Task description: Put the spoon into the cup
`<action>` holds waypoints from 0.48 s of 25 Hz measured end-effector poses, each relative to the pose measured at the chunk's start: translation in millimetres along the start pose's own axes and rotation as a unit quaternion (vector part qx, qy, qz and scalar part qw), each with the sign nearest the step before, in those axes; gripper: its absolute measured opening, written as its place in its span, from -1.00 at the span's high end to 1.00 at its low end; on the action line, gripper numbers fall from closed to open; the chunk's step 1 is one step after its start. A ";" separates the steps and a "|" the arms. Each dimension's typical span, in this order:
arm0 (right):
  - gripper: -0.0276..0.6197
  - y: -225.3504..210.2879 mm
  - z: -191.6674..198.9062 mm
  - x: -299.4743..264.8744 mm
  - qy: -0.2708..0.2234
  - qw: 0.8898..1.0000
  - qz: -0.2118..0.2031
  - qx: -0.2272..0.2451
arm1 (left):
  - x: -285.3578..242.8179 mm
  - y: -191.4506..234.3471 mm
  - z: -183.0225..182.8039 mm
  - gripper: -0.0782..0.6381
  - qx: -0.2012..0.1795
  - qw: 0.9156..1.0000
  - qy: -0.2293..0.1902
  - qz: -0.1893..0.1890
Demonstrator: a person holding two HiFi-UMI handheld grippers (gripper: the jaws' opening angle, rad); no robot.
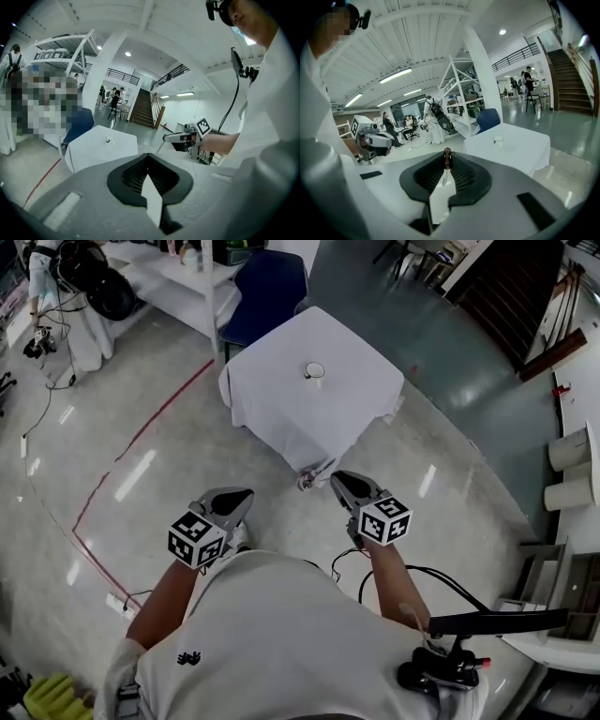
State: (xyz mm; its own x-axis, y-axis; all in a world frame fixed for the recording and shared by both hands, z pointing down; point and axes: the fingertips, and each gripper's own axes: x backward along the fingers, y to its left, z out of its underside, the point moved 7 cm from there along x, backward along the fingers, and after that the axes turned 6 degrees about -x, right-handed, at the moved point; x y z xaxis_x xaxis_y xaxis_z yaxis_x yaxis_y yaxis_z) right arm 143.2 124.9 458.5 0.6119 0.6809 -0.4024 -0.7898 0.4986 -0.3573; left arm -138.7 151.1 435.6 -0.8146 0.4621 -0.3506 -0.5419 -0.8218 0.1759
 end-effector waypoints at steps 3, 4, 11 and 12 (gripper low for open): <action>0.76 -9.4 -26.7 -27.2 -0.008 1.000 0.023 -0.008 | 11.3 38.5 0.3 0.76 0.000 1.000 0.008 -0.002; 0.76 -12.3 -34.5 -36.2 -0.010 0.999 0.030 -0.007 | 14.1 51.0 2.9 0.76 0.005 1.000 0.011 -0.004; 0.77 -59.4 -73.8 -82.6 -0.006 0.997 0.066 -0.026 | 6.4 96.5 4.7 0.76 0.043 0.999 0.008 -0.019; 0.76 -68.5 -79.0 -88.9 -0.008 0.997 0.069 -0.029 | 2.2 102.0 3.5 0.76 0.042 0.999 0.011 -0.019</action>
State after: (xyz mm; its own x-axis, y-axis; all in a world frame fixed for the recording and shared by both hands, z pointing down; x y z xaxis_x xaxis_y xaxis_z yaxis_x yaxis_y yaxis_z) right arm 146.3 -12.2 452.1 0.4965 0.7496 -0.4378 -0.8624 0.3685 -0.3471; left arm -196.5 69.4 456.0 -0.7889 0.4845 -0.3780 -0.5887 -0.7724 0.2385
